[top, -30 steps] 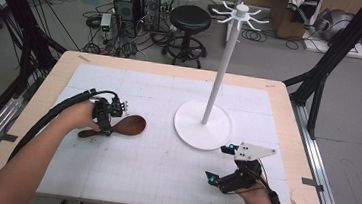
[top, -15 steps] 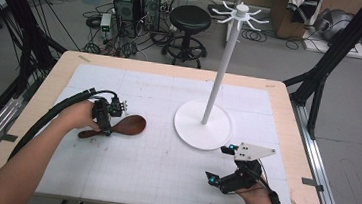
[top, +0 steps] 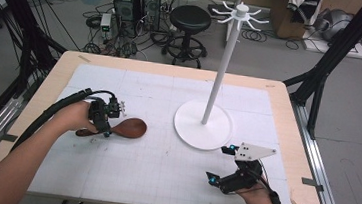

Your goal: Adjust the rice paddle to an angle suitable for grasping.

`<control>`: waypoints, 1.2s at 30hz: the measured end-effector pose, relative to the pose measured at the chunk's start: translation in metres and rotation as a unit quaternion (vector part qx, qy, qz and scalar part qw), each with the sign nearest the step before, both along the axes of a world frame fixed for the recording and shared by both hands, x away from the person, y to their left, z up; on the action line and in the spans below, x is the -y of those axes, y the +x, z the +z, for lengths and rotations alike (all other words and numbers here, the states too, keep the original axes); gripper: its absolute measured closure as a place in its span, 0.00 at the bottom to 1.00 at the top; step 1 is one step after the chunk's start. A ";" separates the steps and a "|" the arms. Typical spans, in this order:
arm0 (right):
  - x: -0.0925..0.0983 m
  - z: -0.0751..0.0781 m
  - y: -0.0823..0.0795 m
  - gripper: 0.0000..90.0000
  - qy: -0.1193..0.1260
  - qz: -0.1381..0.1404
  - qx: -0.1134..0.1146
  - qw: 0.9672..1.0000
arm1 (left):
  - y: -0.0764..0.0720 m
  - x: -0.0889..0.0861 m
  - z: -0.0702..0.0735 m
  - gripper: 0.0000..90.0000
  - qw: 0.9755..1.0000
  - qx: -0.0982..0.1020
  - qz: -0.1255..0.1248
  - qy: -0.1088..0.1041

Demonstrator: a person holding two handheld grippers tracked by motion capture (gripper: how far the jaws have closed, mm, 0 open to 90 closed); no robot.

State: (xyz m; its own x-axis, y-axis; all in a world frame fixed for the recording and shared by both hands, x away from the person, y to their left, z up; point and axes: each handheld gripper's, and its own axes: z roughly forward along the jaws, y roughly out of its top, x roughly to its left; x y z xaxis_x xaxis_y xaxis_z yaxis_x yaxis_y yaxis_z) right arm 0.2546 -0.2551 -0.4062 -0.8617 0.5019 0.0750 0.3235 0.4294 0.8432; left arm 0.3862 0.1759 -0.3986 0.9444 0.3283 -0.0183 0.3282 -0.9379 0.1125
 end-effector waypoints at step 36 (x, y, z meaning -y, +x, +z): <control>0.001 0.000 0.000 0.00 0.004 -0.002 -0.003 1.000 | -0.056 0.027 0.024 0.86 0.996 0.012 -0.043 -0.076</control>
State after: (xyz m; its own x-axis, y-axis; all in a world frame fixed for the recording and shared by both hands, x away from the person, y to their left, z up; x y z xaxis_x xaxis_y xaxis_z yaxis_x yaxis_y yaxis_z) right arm 0.2545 -0.2559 -0.4064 -0.8595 0.5042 0.0839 0.3294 0.4209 0.8452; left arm 0.3305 0.1486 -0.3745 0.9699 0.2405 -0.0377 0.2418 -0.9342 0.2623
